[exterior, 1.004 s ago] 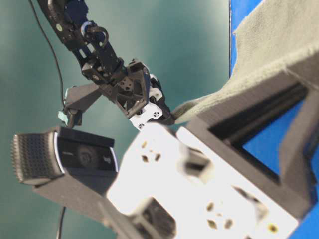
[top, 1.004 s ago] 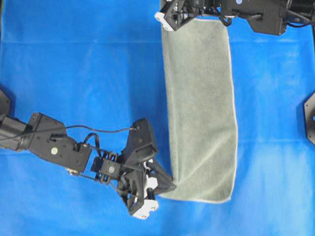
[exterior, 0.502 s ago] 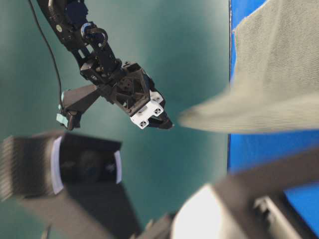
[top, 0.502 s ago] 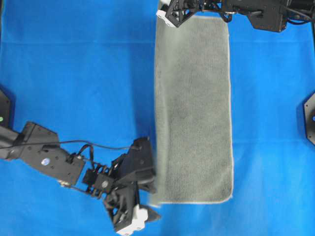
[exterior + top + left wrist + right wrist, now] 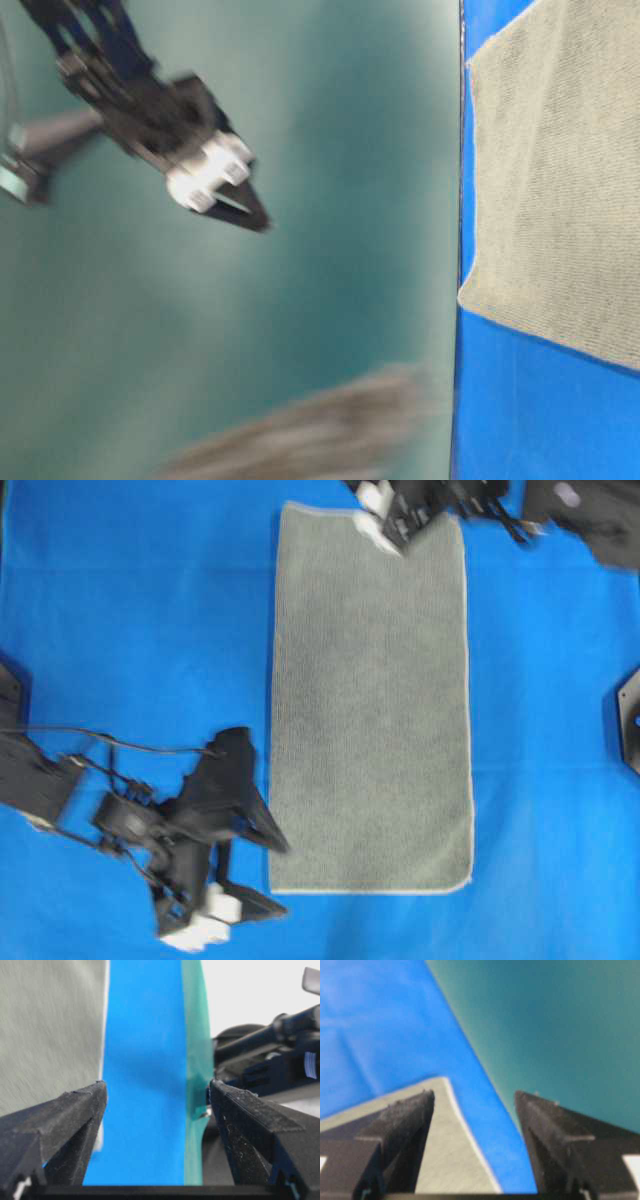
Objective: Fold a large towel.
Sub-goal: 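Release the towel and move both grippers to its far short edge, then grasp the far corners of the towel with both grippers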
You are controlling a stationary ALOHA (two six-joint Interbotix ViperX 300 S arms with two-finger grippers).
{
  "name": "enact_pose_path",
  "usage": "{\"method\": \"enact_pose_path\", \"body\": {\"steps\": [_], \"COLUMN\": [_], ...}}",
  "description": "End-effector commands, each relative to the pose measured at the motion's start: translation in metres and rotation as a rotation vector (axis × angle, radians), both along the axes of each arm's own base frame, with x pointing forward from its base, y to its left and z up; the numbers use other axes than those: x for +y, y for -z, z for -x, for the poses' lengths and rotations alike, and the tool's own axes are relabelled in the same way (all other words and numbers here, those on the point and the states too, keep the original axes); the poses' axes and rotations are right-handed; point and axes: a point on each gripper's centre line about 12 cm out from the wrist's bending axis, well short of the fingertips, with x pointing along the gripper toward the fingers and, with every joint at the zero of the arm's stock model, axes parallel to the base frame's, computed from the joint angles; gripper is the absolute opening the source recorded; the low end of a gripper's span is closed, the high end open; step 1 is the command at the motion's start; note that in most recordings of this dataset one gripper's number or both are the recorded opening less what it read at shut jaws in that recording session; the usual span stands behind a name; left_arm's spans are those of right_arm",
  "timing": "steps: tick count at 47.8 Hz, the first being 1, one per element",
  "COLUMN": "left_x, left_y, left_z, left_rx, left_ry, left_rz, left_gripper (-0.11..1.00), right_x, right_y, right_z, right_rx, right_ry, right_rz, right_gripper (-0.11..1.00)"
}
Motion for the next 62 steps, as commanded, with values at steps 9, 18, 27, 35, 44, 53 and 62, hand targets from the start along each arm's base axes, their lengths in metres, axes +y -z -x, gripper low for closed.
{"method": "enact_pose_path", "body": {"steps": [9, 18, 27, 35, 44, 53, 62], "left_x": [0.067, 0.128, 0.169, 0.210, 0.270, 0.322, 0.358], "left_y": [-0.045, -0.052, -0.043, -0.029, 0.012, 0.060, 0.116], "left_z": [0.026, 0.043, 0.042, 0.033, 0.024, 0.014, 0.001], "left_rx": [-0.266, -0.380, -0.346, -0.283, -0.158, -0.061, 0.026], "left_ry": [-0.030, -0.167, -0.279, -0.378, -0.479, -0.551, -0.593], "left_rz": [-0.194, -0.318, -0.364, -0.405, -0.489, -0.534, -0.523], "left_gripper": [0.77, 0.77, 0.77, 0.77, 0.77, 0.77, 0.77], "right_x": [0.071, 0.088, 0.077, 0.043, -0.004, -0.042, -0.064], "right_y": [-0.037, -0.036, -0.025, 0.002, 0.047, 0.102, 0.145], "right_z": [0.061, 0.102, 0.111, 0.111, 0.112, 0.108, 0.104], "right_rx": [-0.212, -0.295, -0.224, -0.083, 0.071, 0.134, 0.147], "right_ry": [-0.179, -0.194, -0.102, 0.042, 0.169, 0.200, 0.193], "right_rz": [-0.015, -0.053, -0.064, -0.065, -0.083, -0.172, -0.254], "right_gripper": [0.64, 0.64, 0.64, 0.64, 0.64, 0.65, 0.65]}}
